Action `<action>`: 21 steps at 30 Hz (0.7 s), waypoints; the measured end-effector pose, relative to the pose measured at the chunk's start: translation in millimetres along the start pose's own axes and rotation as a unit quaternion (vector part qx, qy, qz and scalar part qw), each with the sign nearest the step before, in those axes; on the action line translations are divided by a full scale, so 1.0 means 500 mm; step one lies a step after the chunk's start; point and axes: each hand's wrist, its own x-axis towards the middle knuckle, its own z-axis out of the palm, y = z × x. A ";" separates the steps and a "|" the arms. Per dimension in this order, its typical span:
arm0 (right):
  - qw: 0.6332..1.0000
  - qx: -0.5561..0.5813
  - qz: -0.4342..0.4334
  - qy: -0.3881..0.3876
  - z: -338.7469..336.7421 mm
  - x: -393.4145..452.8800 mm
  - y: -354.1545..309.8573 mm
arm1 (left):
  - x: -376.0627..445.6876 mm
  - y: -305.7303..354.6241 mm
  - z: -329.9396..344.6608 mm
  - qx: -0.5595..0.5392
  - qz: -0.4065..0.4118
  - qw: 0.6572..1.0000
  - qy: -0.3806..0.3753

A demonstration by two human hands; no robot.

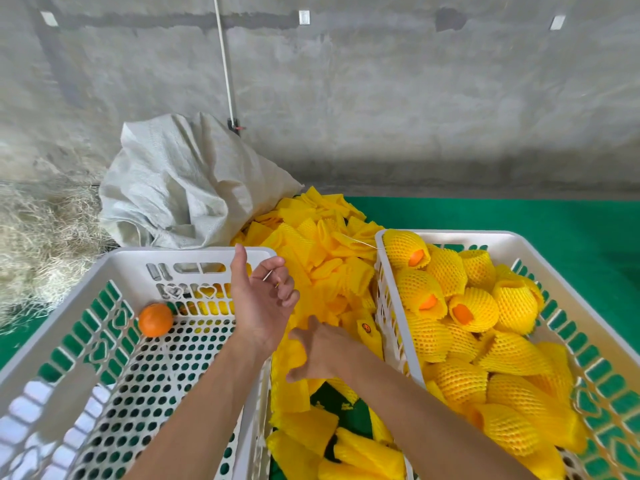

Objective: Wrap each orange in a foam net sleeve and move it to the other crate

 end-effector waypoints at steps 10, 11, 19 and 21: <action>1.000 -0.019 0.017 -0.001 -0.015 -0.004 0.018 | 0.000 -0.002 0.001 0.028 -0.005 1.000 -0.006; 0.999 -0.034 0.016 -0.017 -0.013 -0.005 0.019 | 0.000 -0.002 0.000 0.031 -0.005 0.999 -0.009; 0.999 -0.006 0.000 0.040 -0.004 0.008 0.029 | 0.003 -0.005 -0.004 0.036 -0.005 0.999 -0.023; 0.993 0.070 0.008 0.091 -0.018 0.005 0.036 | 0.003 -0.004 -0.004 0.034 -0.006 0.999 -0.026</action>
